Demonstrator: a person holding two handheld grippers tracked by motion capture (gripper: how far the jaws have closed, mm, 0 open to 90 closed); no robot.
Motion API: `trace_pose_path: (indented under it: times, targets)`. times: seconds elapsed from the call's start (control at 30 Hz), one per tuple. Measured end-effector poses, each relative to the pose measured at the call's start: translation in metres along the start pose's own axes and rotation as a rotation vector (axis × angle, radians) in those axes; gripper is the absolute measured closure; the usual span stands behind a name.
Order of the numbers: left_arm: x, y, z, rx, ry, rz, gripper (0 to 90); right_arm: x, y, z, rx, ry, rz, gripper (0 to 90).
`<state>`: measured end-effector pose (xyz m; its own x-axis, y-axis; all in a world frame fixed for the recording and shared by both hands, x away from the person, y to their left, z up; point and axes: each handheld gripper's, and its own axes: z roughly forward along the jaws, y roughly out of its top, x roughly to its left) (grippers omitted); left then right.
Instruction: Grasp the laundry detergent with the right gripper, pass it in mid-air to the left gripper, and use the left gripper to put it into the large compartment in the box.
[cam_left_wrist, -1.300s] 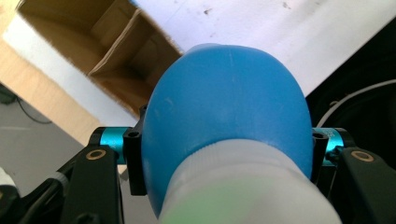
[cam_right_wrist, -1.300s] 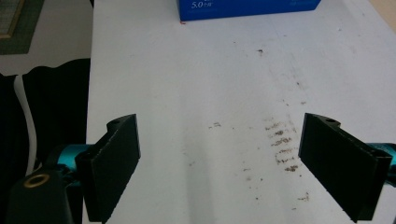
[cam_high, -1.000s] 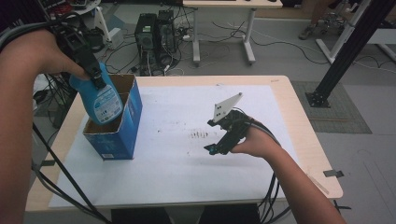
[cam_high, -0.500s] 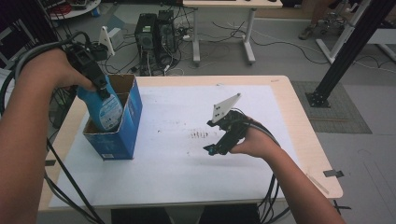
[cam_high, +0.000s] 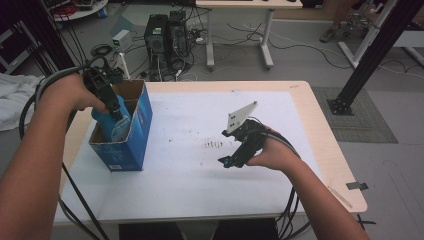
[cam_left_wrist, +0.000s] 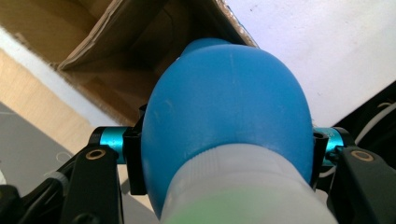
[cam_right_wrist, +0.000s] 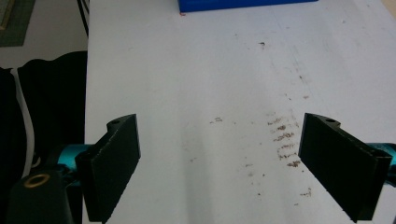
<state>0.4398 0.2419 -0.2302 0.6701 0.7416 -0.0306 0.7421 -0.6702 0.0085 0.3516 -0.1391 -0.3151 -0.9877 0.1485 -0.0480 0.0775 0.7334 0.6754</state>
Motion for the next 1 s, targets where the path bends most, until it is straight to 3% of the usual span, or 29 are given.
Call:
trace_pose_path:
  times: [0.37,1.0]
  targets:
    - [0.003,0.003,0.033,0.005,0.005,0.120,38.3,-0.002,-0.001,0.005,0.014,0.003,-0.003,12.0]
    - [0.010,0.004,0.064,0.006,-0.006,0.124,38.2,-0.004,-0.001,0.010,0.009,0.016,-0.004,12.0]
